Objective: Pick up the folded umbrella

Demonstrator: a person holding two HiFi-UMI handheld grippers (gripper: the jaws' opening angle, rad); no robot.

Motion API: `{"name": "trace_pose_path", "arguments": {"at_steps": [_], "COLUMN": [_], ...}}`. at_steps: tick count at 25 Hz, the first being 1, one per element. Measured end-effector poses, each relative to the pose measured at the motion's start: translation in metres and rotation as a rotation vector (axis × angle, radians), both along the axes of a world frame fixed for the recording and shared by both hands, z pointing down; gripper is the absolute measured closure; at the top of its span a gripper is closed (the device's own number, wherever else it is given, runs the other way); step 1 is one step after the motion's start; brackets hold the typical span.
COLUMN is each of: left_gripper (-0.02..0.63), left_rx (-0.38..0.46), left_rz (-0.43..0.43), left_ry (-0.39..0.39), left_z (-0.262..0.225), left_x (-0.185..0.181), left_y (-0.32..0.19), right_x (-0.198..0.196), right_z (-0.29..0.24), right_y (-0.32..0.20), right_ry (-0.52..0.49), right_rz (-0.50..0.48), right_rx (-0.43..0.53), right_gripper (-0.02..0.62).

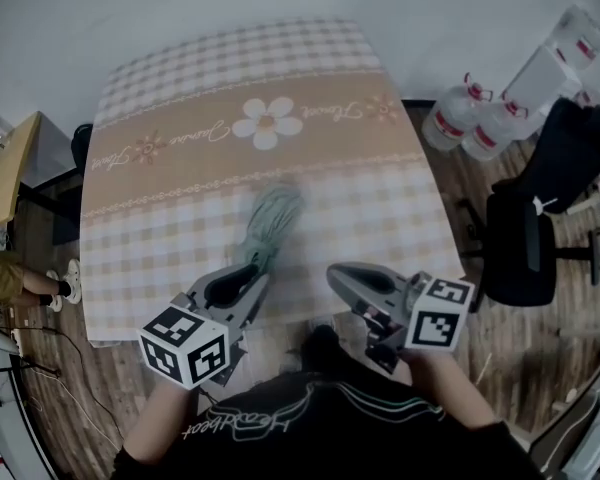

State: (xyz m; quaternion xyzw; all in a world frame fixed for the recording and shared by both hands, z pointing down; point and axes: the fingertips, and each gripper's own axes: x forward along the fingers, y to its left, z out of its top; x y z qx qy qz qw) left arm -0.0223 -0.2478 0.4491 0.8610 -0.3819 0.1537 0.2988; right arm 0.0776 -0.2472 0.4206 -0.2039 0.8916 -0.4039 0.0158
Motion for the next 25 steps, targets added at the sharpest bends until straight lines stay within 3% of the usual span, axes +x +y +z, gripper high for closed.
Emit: {"name": "trace_pose_path", "arguments": {"at_steps": [12, 20, 25], "left_gripper": [0.360, 0.321, 0.298], "left_rx": [-0.070, -0.147, -0.150], "left_rz": [-0.030, -0.008, 0.047], "left_ry": [-0.192, -0.287, -0.356], "left_z": [0.059, 0.109, 0.134], "left_x": [-0.017, -0.029, -0.024], "left_y": [-0.038, -0.047, -0.053], "right_x": [0.003, -0.002, 0.000], "right_z": [0.019, 0.031, 0.035], "right_y": [-0.043, -0.059, -0.067], "right_ry": [0.000, 0.011, 0.016], "right_rz": [-0.041, -0.058, -0.053], "right_rx": [-0.046, -0.075, -0.078], "right_gripper": [0.584, 0.584, 0.584]}}
